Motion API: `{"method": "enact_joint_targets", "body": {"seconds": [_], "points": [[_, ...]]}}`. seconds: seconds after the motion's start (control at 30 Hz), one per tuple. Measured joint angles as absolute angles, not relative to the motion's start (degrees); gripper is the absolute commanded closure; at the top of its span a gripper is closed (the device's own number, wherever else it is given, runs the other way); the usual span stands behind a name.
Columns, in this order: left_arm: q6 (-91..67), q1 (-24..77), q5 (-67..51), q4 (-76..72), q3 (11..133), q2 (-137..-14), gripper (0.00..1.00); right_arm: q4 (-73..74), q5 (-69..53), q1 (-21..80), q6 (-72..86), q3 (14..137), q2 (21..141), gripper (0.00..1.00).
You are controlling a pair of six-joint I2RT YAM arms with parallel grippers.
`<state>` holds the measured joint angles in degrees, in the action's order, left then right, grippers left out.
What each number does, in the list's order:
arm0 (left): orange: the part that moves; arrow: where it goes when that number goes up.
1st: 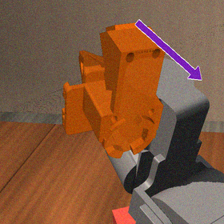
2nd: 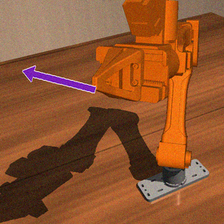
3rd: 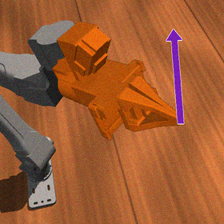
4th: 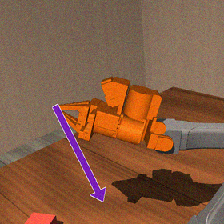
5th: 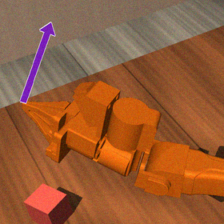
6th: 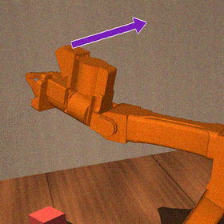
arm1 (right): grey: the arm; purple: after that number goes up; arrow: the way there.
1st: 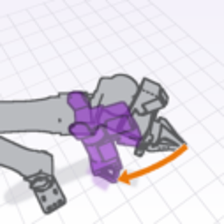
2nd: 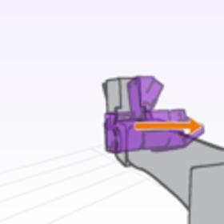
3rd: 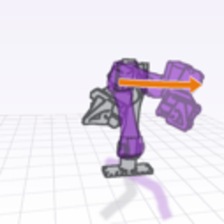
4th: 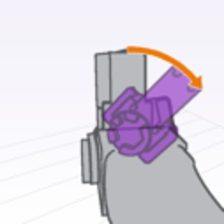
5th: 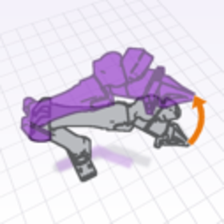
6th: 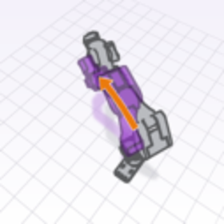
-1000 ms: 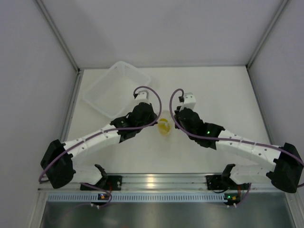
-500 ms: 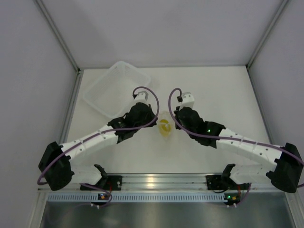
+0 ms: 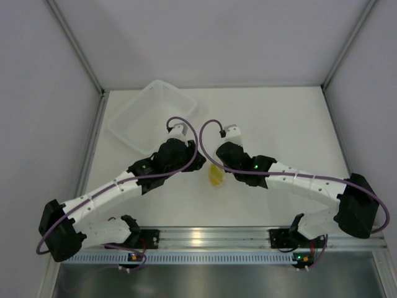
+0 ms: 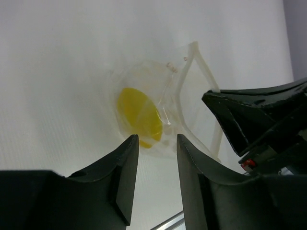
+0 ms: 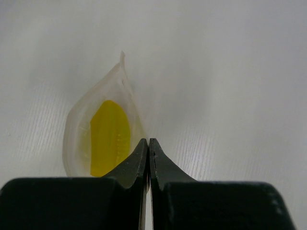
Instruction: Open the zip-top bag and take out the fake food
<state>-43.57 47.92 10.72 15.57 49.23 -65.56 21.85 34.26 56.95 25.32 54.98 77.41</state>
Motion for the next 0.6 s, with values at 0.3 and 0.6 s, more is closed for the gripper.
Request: {"method": "enact_joint_targets", "body": {"seconds": [0.3, 0.6], "points": [[-48.4, 50.3, 6.7, 14.9, 49.3, -62.6, 0.14, 22.1, 35.0, 59.3, 27.4, 55.9, 77.5, 1.00], [-59.0, 50.3, 2.9, 8.5, 49.6, -64.8, 0.73, 23.7, 36.7, 60.9, 32.9, 60.4, 78.7, 1.00]]}}
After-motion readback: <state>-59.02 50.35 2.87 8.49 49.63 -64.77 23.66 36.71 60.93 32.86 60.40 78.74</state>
